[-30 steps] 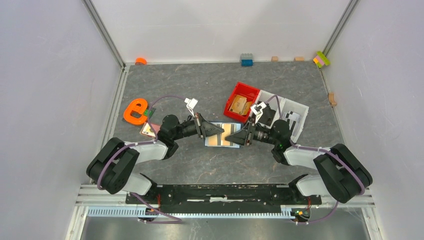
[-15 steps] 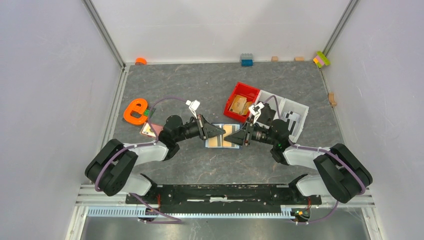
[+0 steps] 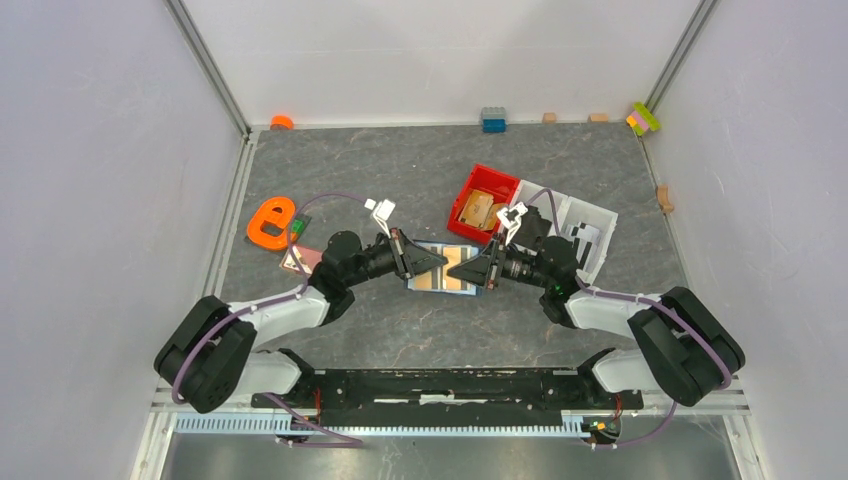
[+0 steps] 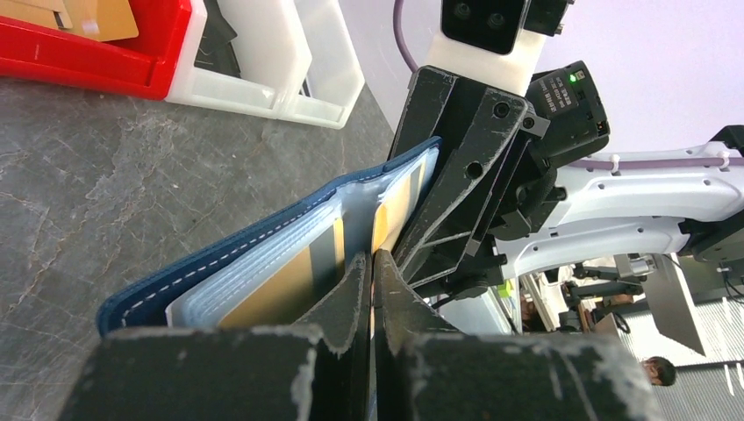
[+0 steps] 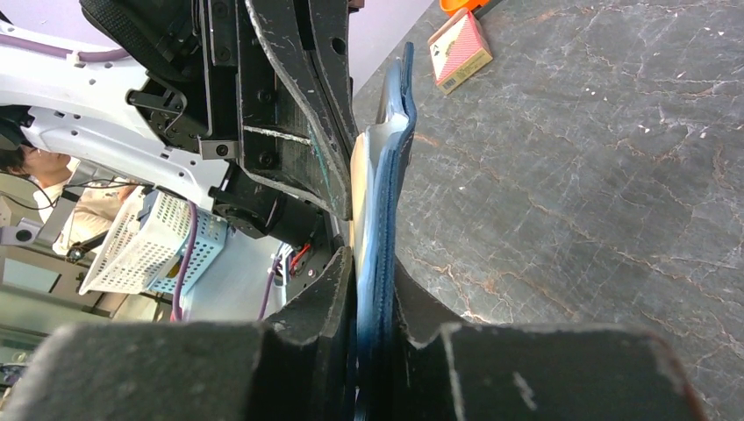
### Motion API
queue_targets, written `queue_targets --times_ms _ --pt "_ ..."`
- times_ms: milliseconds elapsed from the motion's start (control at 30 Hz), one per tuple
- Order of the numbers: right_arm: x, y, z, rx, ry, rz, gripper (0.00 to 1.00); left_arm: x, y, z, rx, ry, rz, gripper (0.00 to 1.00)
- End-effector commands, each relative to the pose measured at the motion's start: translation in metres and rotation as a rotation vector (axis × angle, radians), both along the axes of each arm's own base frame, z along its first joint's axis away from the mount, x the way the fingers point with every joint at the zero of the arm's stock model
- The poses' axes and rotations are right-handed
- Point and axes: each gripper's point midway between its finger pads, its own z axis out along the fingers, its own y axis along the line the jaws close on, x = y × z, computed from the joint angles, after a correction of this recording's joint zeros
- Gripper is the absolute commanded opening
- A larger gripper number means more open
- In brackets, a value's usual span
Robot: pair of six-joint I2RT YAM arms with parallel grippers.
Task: Take the credit cards out of the card holder
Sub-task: Remove the credit card from the card holder.
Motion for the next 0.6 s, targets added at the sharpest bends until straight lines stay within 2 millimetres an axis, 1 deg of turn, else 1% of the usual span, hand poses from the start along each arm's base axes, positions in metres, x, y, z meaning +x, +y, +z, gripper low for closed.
queue_targets --times_ms 0,333,567 --pt "0.001 0.003 0.016 0.02 -0.064 0.018 0.04 0.014 0.01 0.01 0.009 -0.077 0.071 0.02" --pt "-0.002 -0.002 0.026 0.062 -0.065 0.035 0.05 0.016 0.021 0.016 -0.019 -0.086 0.081 0.02" --pt "-0.003 -0.003 0.027 0.074 -0.061 0.04 0.05 0.015 0.018 0.016 -0.027 -0.08 0.055 0.02"
